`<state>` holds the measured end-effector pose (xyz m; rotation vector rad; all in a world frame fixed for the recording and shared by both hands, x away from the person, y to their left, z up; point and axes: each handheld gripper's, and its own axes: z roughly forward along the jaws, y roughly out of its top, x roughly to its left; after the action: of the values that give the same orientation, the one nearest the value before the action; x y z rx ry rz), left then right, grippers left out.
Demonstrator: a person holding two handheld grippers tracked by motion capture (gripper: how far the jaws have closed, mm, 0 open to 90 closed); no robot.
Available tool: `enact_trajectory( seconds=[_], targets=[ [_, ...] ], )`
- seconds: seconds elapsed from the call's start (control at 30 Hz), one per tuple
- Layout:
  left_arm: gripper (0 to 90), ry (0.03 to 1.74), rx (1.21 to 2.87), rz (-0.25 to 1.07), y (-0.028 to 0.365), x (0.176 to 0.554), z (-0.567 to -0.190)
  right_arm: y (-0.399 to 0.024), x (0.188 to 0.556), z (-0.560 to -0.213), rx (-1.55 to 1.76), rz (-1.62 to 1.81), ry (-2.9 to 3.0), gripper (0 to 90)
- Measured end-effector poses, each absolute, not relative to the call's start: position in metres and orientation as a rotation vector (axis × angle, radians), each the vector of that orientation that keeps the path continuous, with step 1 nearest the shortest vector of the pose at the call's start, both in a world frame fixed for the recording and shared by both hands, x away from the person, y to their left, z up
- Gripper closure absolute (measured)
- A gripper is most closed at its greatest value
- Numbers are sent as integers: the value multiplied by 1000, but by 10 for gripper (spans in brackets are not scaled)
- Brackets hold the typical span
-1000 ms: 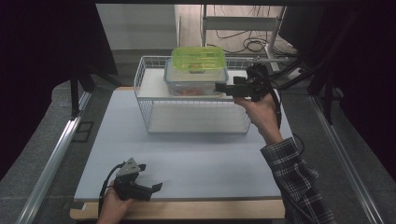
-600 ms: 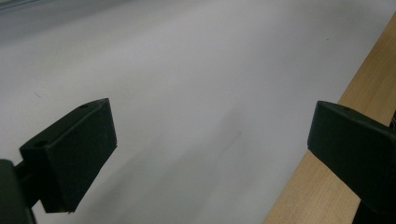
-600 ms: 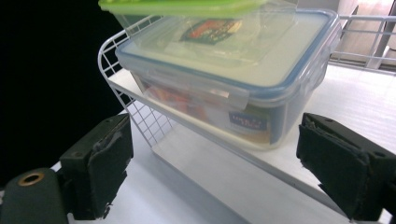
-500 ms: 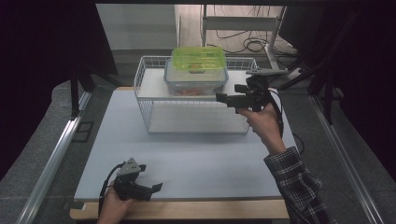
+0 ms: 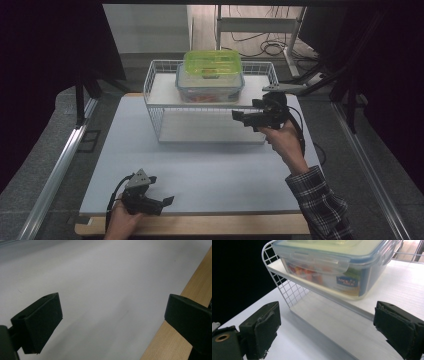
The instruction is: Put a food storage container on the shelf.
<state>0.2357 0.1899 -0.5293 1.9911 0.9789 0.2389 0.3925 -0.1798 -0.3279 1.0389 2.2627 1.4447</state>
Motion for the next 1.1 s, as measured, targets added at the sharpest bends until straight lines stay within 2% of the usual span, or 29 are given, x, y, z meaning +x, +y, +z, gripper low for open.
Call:
enact_trajectory(
  seconds=[1.1],
  targets=[
    [16, 965, 2001, 251, 189, 235, -530, -178, 365, -377, 972, 1350, 2329, 32]
  ],
)
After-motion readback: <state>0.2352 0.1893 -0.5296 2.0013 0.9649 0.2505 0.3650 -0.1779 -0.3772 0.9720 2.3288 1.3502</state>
